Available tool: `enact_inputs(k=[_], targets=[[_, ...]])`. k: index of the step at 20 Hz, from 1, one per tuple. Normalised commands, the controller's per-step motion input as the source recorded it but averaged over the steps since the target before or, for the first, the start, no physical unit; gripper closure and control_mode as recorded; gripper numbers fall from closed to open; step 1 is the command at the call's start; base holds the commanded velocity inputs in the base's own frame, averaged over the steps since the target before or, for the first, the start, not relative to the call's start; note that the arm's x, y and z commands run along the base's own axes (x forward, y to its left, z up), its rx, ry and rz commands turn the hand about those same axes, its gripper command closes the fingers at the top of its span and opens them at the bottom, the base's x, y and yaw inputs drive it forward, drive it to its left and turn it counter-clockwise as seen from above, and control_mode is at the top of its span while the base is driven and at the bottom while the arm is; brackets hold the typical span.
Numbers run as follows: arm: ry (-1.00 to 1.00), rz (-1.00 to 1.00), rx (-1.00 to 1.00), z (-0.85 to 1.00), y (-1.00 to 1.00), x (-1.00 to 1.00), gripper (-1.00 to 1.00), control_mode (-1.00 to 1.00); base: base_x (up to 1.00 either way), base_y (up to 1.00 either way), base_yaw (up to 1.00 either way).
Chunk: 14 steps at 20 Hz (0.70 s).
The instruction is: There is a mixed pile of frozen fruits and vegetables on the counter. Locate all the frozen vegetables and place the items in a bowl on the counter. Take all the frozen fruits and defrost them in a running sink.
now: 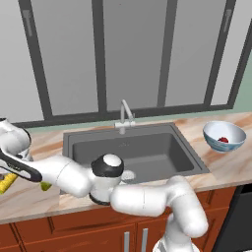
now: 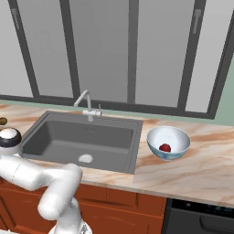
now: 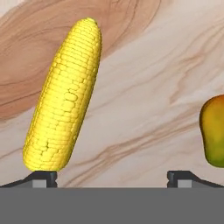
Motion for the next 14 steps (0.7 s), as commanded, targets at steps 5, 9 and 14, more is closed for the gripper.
enact_inputs(k=[5, 9, 14], targets=[[-0.29, 0.0, -0.17, -0.23, 0.85, 0.13, -1.0, -1.0, 0.0, 0.0, 0.0], [-0.18, 0.0, -0.15, -0.32, 0.77, 0.33, -1.0, -1.0, 0.0, 0.0, 0.0], [-0.03, -0.01, -0.14, -0.1, 0.91, 0.37, -1.0, -1.0, 0.0, 0.0, 0.0]])
